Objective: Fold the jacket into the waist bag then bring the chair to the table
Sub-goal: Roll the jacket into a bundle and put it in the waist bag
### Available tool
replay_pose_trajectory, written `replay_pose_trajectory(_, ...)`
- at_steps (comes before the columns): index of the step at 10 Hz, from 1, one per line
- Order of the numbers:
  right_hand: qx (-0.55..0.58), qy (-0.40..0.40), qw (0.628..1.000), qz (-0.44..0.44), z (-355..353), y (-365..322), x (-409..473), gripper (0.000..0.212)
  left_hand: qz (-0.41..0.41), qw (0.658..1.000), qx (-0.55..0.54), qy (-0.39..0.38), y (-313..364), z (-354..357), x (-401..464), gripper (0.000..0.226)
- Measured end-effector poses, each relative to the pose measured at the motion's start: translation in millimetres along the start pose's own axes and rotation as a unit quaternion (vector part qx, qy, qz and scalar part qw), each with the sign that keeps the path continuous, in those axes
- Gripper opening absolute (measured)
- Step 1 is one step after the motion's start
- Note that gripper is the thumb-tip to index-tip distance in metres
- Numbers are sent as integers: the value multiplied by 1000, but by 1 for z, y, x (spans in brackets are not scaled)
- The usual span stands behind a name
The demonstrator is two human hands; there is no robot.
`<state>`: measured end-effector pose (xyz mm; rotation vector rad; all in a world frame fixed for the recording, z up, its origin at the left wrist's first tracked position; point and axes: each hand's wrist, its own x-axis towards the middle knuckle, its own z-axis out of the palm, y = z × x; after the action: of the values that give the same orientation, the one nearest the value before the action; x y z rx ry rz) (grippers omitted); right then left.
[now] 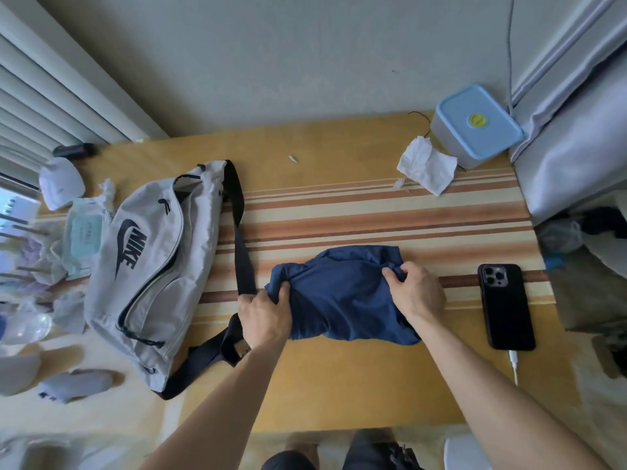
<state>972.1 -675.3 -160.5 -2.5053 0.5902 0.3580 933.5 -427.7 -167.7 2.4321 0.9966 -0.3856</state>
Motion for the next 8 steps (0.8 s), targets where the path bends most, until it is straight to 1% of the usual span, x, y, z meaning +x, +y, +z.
replay_pose_trajectory(1,47,186,968,-162,4,-17,-21,21,-51,998,-23,-20,5,7,-4,64)
replay_pose_trajectory(2,-47,112,930,-346,25,-21,-59,22,-85,996,-38,-14,8,8,-9,62)
replay_pose_trajectory(3,-169,-60,934,-310,40,-8,-62,39,-139,979,-140,-52,12,-4,-8,61)
replay_pose_trajectory(4,-137,-136,940,-279,38,-7,-44,46,-85,956,-265,-89,23,-20,-17,38)
replay_pose_trajectory(5,198,-304,924,-122,20,-7,-24,68,53,956,-252,-143,49,-20,-46,36)
replay_pose_trajectory(6,565,-408,707,122,-11,15,1,78,189,924,-216,-253,75,3,-74,45)
replay_pose_trajectory(7,394,-219,889,75,-21,40,4,80,420,887,-54,-185,80,36,-89,41)
replay_pose_trajectory(8,140,77,974,-160,-19,59,-7,54,467,861,138,-144,72,68,-94,59)
